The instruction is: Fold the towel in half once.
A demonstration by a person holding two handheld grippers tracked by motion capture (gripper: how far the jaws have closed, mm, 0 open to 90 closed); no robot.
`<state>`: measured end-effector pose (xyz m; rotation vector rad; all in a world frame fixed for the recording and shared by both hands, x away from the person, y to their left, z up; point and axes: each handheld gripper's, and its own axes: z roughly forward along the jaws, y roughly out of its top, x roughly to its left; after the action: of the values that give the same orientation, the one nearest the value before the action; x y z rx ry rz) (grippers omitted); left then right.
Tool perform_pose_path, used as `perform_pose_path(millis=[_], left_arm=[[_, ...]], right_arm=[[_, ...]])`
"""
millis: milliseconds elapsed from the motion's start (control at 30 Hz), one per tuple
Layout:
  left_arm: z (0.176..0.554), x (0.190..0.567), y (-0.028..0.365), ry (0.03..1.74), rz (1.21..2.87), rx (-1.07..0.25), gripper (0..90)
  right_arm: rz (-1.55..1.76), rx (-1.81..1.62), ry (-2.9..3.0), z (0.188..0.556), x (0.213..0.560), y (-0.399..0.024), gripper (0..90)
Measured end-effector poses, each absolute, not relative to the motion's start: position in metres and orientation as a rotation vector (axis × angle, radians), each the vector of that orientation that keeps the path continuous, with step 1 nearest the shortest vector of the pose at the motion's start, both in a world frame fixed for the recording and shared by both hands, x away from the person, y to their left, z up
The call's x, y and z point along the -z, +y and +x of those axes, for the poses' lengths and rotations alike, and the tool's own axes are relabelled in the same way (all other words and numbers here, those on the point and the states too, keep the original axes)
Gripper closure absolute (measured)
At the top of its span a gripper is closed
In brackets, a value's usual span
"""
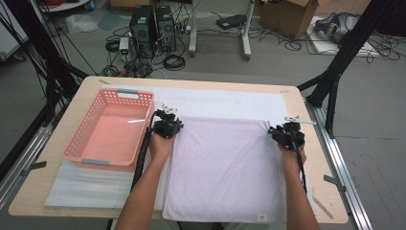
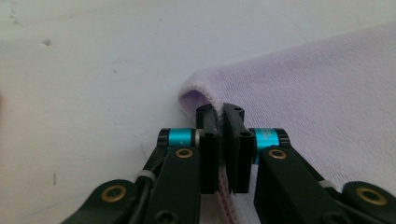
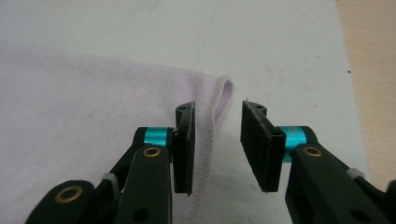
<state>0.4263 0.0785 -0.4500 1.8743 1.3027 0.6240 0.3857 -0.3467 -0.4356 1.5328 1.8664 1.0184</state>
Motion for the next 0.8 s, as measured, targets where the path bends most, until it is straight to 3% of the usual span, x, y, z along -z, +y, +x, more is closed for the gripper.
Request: perform_pose_path(millis=[200,233,300,367,400,433,467,567,600,633,800], left_arm=[[0.429,0.45,0.082,1.389,1.8,-0.653,84.0],[0.429,0.45,0.081,1.379,1.808,-0.663,79.9],[0.428,0.45,0.081,1.378,1.81,-0.654,61.2],[0.426,0.449,0.084,1.385,1.81,-0.621,52.1],[0.424,0.448,0.085,1.379,1.811,-0.606,52.1],[0.422,0.448,0.087,1.378,1.803,-0.602,50.8],[0.418,0.447,0.088,1.372,1.79,-0.594,49.3],[0.412,0.445,0.09,1.342,1.783,-0.561,46.5],[0.406,0.442,0.09,1.298,1.78,-0.539,45.7],[0.404,0.44,0.09,1.275,1.779,-0.519,44.4],[0.388,0.425,0.088,1.147,1.789,-0.436,36.8]], right_arm=[[1.501,-1.125,1.971,0.367,0.429,-0.352,60.6],[1.493,-1.118,1.997,0.365,0.432,-0.351,60.5],[1.493,-1.094,2.011,0.365,0.435,-0.35,60.2],[1.538,-1.03,2.048,0.366,0.449,-0.345,67.0],[1.538,-1.03,2.048,0.366,0.449,-0.345,67.0],[1.522,-1.019,2.023,0.365,0.449,-0.344,81.7],[1.523,-1.022,2.017,0.364,0.449,-0.345,86.2],[1.514,-0.941,1.961,0.365,0.448,-0.342,87.3],[1.538,-0.904,1.913,0.364,0.448,-0.34,71.5],[1.555,-0.873,1.882,0.363,0.447,-0.34,63.2],[1.547,-1.051,1.862,0.337,0.436,-0.357,57.7]])
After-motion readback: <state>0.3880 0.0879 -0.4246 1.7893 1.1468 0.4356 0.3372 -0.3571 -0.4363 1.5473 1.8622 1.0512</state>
